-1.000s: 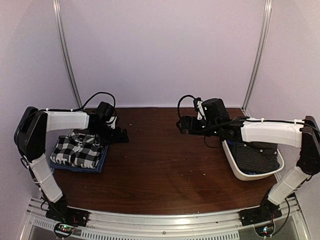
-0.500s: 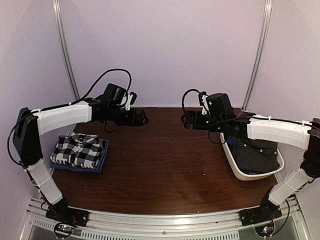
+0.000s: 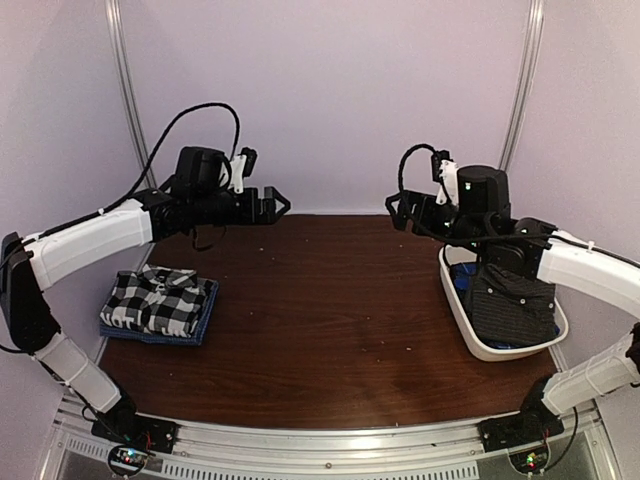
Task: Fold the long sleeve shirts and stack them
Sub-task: Reset both arms
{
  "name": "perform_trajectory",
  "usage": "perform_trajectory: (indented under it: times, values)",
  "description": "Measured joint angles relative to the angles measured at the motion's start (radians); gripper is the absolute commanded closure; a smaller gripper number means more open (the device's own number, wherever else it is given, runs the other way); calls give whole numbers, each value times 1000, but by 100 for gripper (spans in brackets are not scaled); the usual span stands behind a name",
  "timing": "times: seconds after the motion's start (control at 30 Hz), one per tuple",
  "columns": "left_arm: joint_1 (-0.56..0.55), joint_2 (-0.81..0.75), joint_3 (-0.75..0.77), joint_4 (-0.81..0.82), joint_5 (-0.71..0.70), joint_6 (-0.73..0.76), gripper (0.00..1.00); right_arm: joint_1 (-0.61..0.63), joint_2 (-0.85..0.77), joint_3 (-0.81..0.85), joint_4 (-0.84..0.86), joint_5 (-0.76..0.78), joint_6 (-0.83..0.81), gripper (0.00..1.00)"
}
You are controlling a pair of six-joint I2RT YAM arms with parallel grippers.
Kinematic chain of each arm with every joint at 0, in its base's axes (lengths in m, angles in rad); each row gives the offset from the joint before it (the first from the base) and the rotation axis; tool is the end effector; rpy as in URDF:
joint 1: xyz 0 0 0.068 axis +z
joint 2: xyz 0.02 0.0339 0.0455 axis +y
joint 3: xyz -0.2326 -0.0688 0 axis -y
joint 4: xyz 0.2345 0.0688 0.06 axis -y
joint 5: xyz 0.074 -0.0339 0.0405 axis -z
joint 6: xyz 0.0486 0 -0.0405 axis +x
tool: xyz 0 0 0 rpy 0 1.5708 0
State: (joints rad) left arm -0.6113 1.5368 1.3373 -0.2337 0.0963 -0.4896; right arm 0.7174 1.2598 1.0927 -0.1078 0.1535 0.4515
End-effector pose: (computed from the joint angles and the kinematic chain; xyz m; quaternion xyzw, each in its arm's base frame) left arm 0.2961 -0.2133 0.3069 0.0771 0.8384 -0.3160 0.4373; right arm 0.2366 0.1965 0.3220 -0.0595 0.7941 0.2810 0.5356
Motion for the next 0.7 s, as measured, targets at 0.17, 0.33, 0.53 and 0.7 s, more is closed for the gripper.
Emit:
perform_trajectory:
  times: [0.17,0.33,0.53,0.7]
  values:
    - [0,-5,-11,2,-16,3,2,0,0,-18,-2,8,-1,0]
    - [0,-5,-23,2,-30,6,2,0,0,-22,0,9,-1,0]
    - [0,-5,-36,5,-37,10,2,0,0,-23,6,9,-1,0]
    - [0,-6,-47,6,-37,10,2,0,0,-27,9,8,0,0]
